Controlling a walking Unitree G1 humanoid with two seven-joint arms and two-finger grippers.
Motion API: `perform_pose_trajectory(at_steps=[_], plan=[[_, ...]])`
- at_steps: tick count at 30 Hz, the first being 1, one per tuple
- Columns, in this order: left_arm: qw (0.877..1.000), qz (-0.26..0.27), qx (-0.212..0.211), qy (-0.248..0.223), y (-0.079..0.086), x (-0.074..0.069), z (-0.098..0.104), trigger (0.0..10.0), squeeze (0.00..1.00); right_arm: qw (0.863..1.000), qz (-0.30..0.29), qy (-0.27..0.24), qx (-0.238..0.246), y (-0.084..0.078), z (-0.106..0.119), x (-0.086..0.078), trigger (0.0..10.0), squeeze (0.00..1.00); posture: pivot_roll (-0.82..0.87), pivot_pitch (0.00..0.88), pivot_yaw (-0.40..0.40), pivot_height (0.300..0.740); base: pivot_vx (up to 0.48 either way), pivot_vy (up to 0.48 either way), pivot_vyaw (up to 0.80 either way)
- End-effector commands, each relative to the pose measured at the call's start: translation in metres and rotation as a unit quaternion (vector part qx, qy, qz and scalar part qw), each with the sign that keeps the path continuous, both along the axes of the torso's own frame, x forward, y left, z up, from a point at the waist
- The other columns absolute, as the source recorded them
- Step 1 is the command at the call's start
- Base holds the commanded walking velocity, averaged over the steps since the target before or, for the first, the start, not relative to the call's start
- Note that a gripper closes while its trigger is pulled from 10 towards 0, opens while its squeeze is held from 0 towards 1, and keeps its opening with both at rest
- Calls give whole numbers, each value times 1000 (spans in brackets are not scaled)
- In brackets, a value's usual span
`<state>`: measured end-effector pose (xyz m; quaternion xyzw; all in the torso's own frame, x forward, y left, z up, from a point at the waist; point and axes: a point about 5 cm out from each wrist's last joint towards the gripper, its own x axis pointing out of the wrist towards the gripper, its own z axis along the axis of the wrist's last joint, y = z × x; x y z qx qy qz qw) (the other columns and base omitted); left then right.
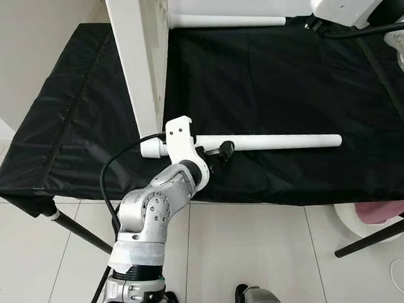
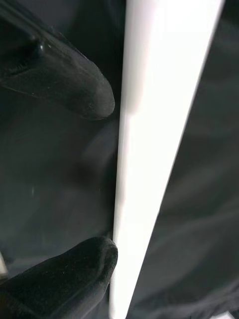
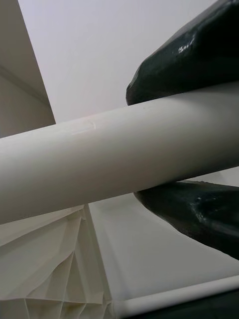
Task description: Building children table
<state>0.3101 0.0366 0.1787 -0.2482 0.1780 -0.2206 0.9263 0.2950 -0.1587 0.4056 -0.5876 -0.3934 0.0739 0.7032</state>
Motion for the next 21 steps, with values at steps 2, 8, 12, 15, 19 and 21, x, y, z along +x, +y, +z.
perform_pose_trajectory(at_steps=[2,8,12,15,19,21], plan=[[999,-7,-31,-7,-23,4,16,10000,0,996,25,-36,79,-10,18,-12,0,0,-193,174,83,740,0,0,0],[999,13,-41,-6,-20,14,23,10000,0,991,11,-63,114,-20,28,-18,0,0,-199,179,86,740,0,0,0],[997,53,-62,4,-14,20,24,10000,0,988,-1,-76,136,-28,32,-22,0,0,-200,182,87,740,0,0,0],[995,68,-77,7,-10,24,27,10000,0,987,-1,-80,141,-30,33,-23,0,0,-202,183,88,740,0,0,0],[988,77,-136,-4,-11,34,48,10000,0,983,0,-91,160,-34,36,-29,0,0,-205,183,89,740,0,0,0],[987,77,-141,-6,-12,35,51,10000,0,982,2,-96,164,-35,38,-31,0,0,-205,183,89,740,0,0,0]])
